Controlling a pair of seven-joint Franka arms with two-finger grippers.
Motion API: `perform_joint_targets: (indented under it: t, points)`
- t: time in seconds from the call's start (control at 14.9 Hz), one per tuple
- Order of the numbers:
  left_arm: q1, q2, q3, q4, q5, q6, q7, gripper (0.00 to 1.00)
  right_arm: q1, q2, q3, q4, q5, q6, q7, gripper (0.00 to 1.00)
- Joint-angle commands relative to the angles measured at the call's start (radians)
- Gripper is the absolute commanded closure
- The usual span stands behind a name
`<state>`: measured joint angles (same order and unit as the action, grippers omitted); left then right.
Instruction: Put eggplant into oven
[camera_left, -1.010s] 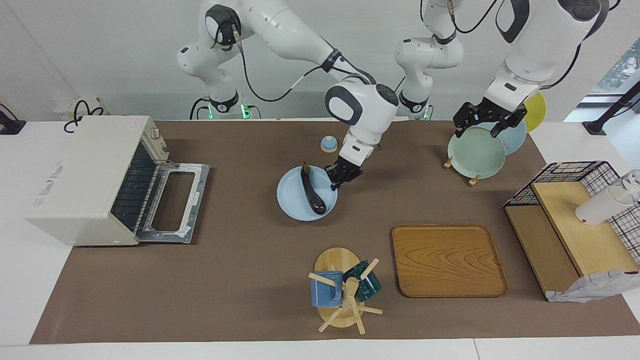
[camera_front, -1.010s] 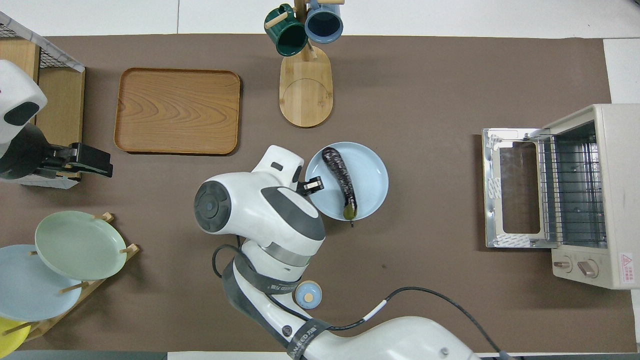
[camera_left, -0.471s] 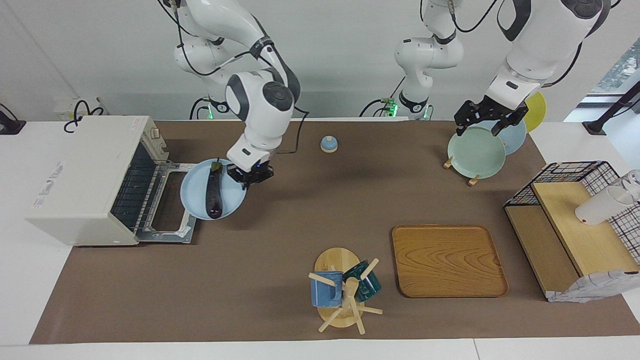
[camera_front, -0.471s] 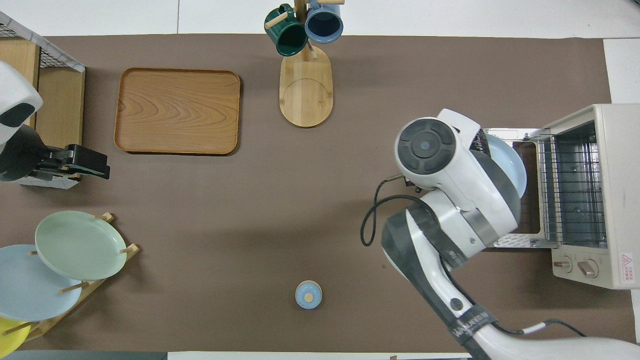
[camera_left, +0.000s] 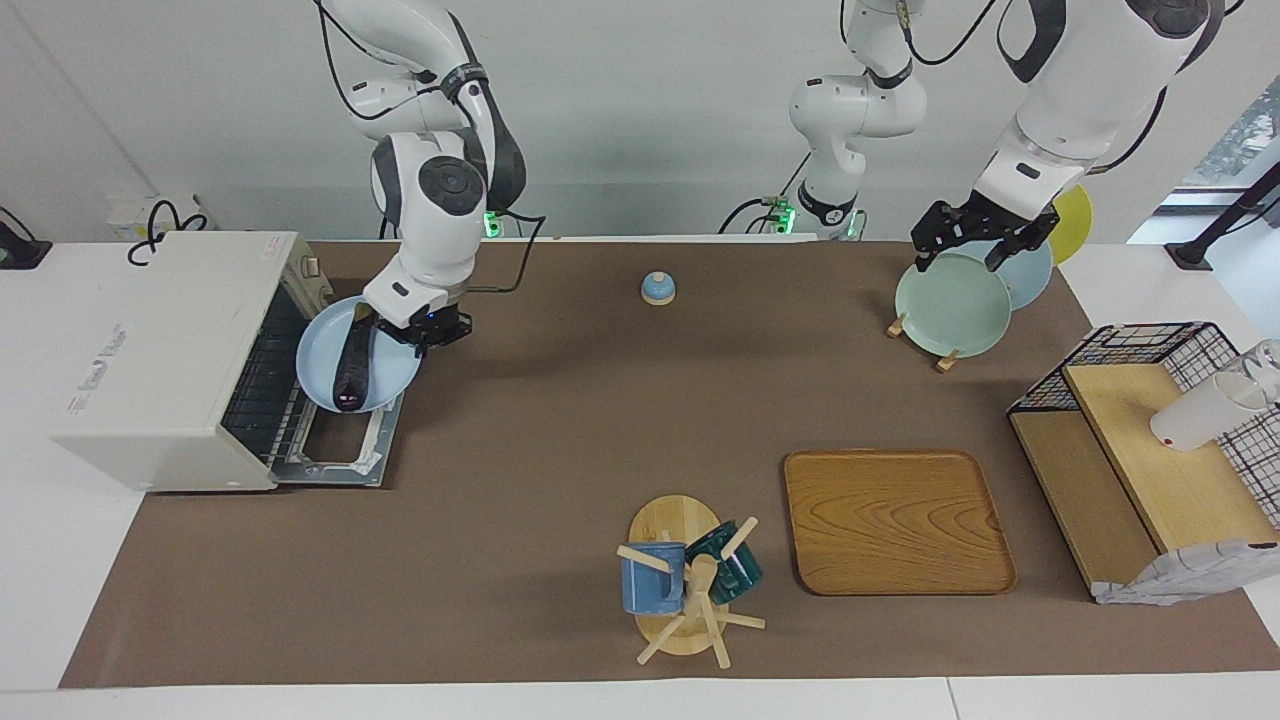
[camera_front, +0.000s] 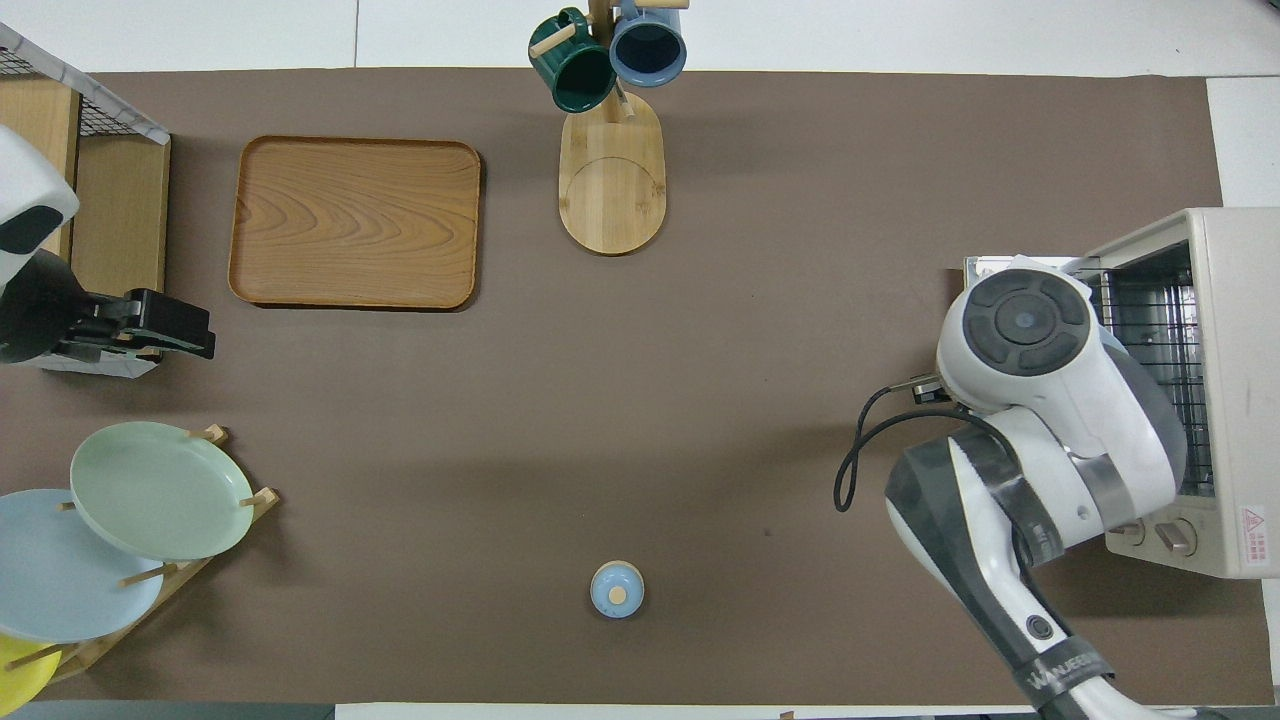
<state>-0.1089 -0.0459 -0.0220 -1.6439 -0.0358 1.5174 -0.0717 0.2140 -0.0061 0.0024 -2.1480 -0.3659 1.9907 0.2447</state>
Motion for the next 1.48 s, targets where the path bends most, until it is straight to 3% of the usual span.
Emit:
perform_joint_targets:
  t: [0.0,0.27,0.81,1.01,1.14,1.41]
  points:
    - [0.009,-0.019,-0.006,-0.01,0.021,-0.016,0.0,0.0,-0.092,-0.066,0.014,-0.107,-0.013,0.095,-0.094,1.0]
    - [0.011,-0.019,-0.006,-0.01,0.021,-0.011,0.0,0.0,-0.2,-0.109,0.013,-0.158,-0.013,0.157,-0.269,1.0]
    - [0.011,-0.019,-0.006,-0.01,0.021,-0.011,0.0,0.0,-0.298,-0.104,0.011,-0.194,0.015,0.24,-0.358,1.0]
    - [0.009,-0.019,-0.006,-0.01,0.021,-0.011,0.0,0.0,-0.297,-0.101,0.011,-0.191,0.016,0.241,-0.361,0.85]
    - [0.011,-0.019,-0.006,-0.01,0.021,-0.011,0.0,0.0,-0.294,-0.098,0.011,-0.188,0.016,0.255,-0.361,0.66]
    - [0.009,-0.019,-0.006,-0.01,0.021,-0.011,0.0,0.0,-0.26,-0.086,0.014,-0.15,0.019,0.221,-0.361,0.58]
